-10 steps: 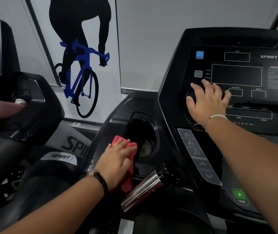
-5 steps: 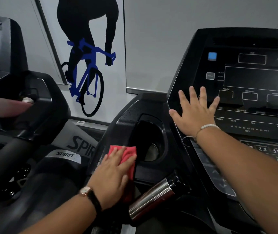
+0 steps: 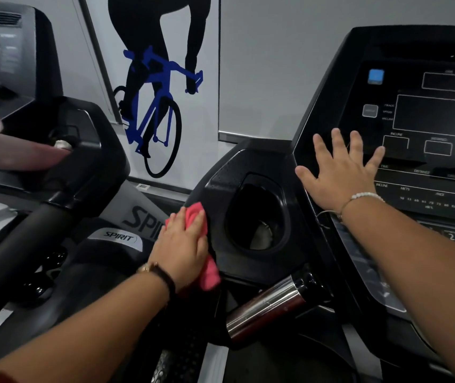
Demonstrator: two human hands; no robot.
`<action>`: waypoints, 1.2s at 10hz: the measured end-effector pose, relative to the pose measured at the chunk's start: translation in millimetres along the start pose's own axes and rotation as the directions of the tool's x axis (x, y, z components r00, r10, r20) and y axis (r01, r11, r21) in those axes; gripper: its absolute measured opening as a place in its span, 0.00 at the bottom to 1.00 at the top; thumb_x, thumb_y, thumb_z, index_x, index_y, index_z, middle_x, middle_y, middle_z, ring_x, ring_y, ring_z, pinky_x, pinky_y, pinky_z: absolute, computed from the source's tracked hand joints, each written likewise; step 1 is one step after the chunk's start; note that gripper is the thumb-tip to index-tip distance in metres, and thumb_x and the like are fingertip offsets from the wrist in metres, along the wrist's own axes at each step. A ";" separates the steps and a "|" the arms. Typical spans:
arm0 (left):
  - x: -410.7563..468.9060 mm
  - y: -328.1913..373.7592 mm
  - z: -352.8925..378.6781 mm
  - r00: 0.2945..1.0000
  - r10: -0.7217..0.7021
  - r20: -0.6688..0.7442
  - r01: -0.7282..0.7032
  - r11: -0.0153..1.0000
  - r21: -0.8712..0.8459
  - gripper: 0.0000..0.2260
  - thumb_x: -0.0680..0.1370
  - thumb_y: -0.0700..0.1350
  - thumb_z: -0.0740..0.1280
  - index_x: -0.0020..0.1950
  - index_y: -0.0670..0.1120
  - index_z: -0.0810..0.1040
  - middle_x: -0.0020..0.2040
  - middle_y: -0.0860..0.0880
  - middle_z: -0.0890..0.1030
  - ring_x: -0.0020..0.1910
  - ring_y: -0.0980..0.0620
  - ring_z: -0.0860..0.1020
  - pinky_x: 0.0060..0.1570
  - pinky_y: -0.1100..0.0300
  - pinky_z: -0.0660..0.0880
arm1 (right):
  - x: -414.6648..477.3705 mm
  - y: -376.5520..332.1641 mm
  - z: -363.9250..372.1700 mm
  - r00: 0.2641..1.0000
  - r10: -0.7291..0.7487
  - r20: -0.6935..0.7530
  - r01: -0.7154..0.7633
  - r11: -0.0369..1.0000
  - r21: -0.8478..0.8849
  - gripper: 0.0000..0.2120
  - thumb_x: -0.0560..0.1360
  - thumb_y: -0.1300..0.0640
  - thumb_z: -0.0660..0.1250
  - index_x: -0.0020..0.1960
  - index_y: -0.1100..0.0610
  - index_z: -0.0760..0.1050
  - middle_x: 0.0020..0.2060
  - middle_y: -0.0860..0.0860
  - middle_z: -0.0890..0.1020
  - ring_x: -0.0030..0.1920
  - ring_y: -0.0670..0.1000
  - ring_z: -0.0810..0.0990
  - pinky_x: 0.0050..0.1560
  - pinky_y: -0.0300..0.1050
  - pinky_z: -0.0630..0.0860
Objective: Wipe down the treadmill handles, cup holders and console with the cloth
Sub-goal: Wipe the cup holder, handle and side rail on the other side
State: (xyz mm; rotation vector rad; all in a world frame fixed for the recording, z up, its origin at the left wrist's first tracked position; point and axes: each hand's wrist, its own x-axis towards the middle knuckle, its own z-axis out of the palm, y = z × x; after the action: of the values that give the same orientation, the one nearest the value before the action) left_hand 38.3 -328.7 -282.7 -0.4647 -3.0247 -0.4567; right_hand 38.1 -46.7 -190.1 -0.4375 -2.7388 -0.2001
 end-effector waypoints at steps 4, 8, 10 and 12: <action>7.9 -16.6 6.9 0.994 0.053 -0.094 -0.079 0.951 -0.298 0.23 0.80 0.51 0.52 0.76 0.51 0.60 0.77 0.49 0.57 0.75 0.50 0.56 0.72 0.58 0.52 | -0.7 0.3 0.7 1.000 -0.004 0.007 0.004 1.000 -0.026 0.35 0.75 0.33 0.44 0.77 0.47 0.47 0.77 0.53 0.49 0.76 0.59 0.41 0.70 0.70 0.39; 3.7 -53.4 2.9 0.955 0.289 -0.064 -0.283 0.829 -0.482 0.26 0.78 0.58 0.55 0.74 0.51 0.59 0.75 0.56 0.57 0.73 0.63 0.54 0.69 0.72 0.49 | -0.6 -0.9 -0.1 1.000 0.001 -0.003 -0.001 1.000 -0.001 0.34 0.75 0.34 0.47 0.77 0.48 0.48 0.77 0.53 0.49 0.76 0.59 0.42 0.69 0.71 0.39; 33.2 -23.2 2.8 0.988 0.133 -0.079 -0.153 0.920 -0.362 0.24 0.80 0.54 0.55 0.75 0.50 0.61 0.76 0.53 0.57 0.74 0.54 0.56 0.68 0.64 0.50 | -1.0 -1.4 0.1 1.000 0.001 -0.010 -0.001 1.000 -0.006 0.34 0.75 0.34 0.47 0.77 0.48 0.48 0.77 0.53 0.50 0.76 0.59 0.43 0.69 0.71 0.39; 41.2 -37.7 -2.2 0.934 0.351 -0.065 -0.344 0.835 -0.429 0.21 0.80 0.53 0.56 0.73 0.52 0.63 0.75 0.57 0.59 0.74 0.59 0.55 0.73 0.63 0.51 | -0.1 -1.2 0.9 1.000 0.003 -0.016 -0.003 1.000 -0.001 0.34 0.75 0.34 0.47 0.77 0.48 0.48 0.77 0.53 0.49 0.76 0.59 0.43 0.69 0.71 0.39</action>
State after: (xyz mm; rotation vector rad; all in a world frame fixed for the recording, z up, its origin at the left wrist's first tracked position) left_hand -12.4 -351.9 -287.5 -1.0237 -2.7389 -1.1032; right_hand 37.5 -47.7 -191.1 -0.4384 -2.7223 -0.2032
